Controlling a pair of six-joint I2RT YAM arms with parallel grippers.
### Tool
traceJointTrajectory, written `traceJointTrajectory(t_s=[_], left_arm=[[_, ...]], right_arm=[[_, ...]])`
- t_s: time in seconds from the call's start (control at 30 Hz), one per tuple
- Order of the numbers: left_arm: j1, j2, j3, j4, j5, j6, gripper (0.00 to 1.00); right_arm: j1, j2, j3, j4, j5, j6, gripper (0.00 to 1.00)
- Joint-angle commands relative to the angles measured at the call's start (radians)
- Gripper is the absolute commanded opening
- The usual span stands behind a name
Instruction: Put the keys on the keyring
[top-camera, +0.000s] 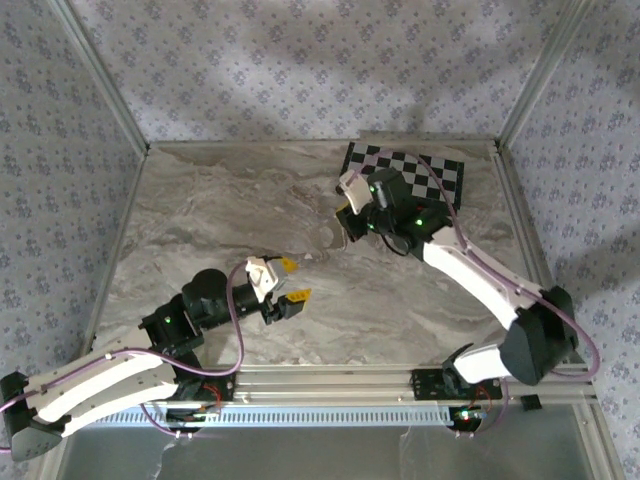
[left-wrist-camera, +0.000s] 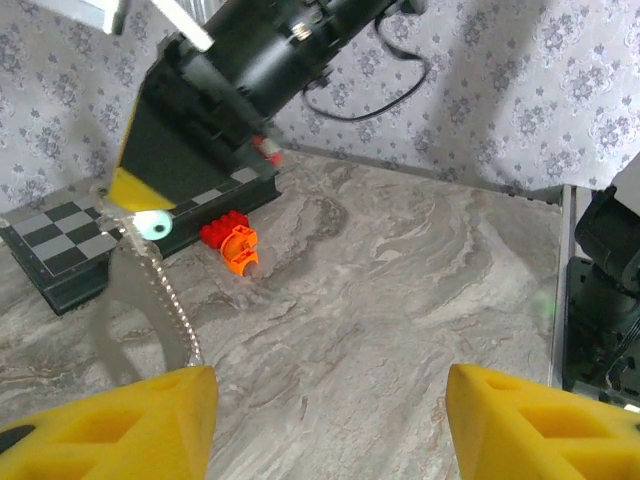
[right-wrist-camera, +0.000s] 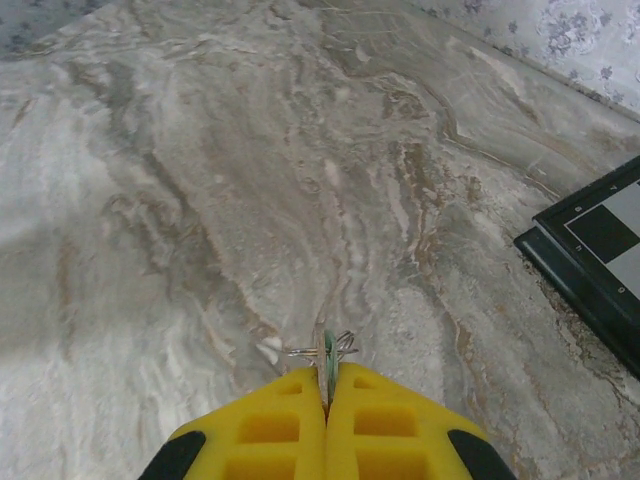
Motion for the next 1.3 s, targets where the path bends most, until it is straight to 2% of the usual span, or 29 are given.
traceJointTrajectory(t_s=[0.0,0.37,0.67,0.97,1.27], left_arm=[[-0.002,-0.003,-0.019,0.055,-0.019,-0.039,0.62],[-0.003,0.008,-0.035,0.078,-0.038,-0.056,0.63],[-0.003,0.021,-0.039,0.090,-0.050,-0.043,0.63],[-0.003,-0.011,-0.050,0.081,-0.074,-0.029,0.63],[-0.002,-0.025,-0.044,0.082,-0.076,-0.032,0.64]], right_arm=[[-0.013,0.058,0.080,0.103,-0.038,0.030,0.00],[-0.022,0.245,0.176,0.228,-0.072,0.088,0.00],[-0.021,0.321,0.202,0.257,-0.116,0.130,0.00],[-0.003,0.324,0.184,0.199,-0.160,0.125,0.00],[0.010,0.237,0.085,0.165,-0.152,0.123,0.00]])
